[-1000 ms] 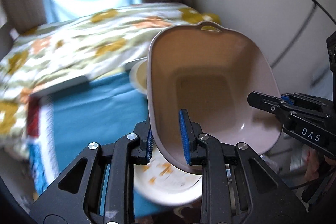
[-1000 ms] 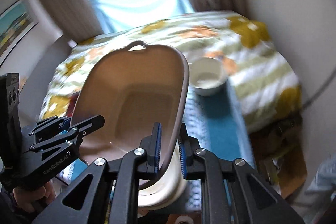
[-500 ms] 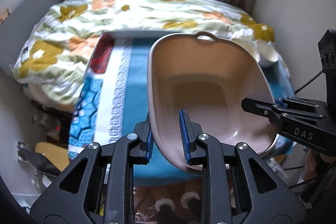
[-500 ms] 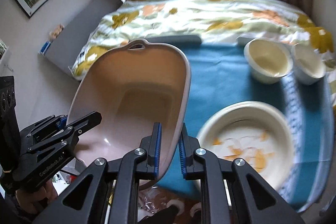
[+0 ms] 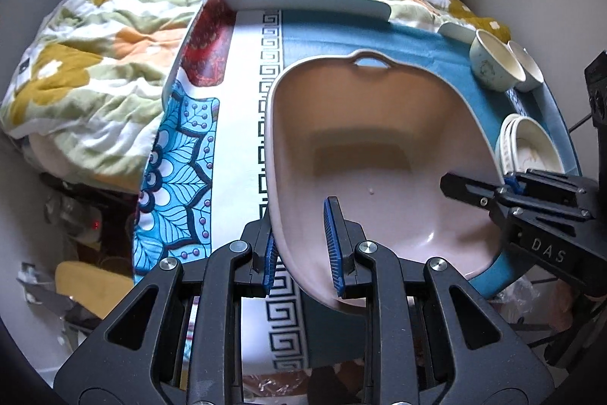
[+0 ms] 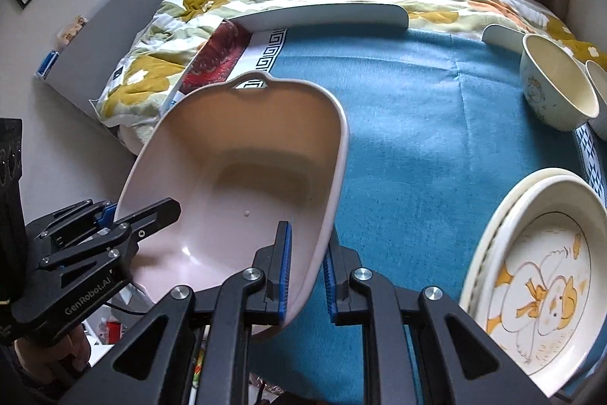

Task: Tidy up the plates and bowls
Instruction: 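Carry the mauve bowl with the left gripper across the table, release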

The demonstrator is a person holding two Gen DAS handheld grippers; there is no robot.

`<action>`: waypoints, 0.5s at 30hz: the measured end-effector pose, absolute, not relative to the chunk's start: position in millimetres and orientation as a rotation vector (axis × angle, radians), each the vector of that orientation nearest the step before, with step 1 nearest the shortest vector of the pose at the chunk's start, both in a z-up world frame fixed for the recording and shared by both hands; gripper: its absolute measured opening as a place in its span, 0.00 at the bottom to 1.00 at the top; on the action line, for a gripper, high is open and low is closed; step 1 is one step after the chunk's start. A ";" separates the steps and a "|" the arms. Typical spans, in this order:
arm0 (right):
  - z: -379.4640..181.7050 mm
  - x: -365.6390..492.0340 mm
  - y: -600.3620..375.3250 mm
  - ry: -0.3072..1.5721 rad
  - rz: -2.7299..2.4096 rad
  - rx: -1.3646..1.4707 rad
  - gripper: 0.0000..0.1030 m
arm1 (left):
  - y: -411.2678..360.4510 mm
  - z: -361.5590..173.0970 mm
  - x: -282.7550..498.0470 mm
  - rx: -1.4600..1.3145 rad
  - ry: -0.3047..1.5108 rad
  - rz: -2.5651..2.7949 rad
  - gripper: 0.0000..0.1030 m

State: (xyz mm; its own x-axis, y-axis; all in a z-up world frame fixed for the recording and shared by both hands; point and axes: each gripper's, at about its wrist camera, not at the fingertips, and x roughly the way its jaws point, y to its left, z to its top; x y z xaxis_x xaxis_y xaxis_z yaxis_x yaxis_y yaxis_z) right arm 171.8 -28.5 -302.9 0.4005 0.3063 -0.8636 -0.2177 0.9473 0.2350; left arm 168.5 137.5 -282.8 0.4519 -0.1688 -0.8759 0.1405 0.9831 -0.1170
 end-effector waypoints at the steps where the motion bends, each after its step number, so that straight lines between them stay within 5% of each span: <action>1: -302.9 172.4 -27.8 1.107 0.328 0.088 0.14 | 140.4 -286.9 170.5 -0.035 1.090 -0.201 0.19; 15: -315.8 170.1 -16.6 1.111 0.294 0.097 0.14 | 144.7 -312.9 175.5 -0.055 1.167 -0.240 0.20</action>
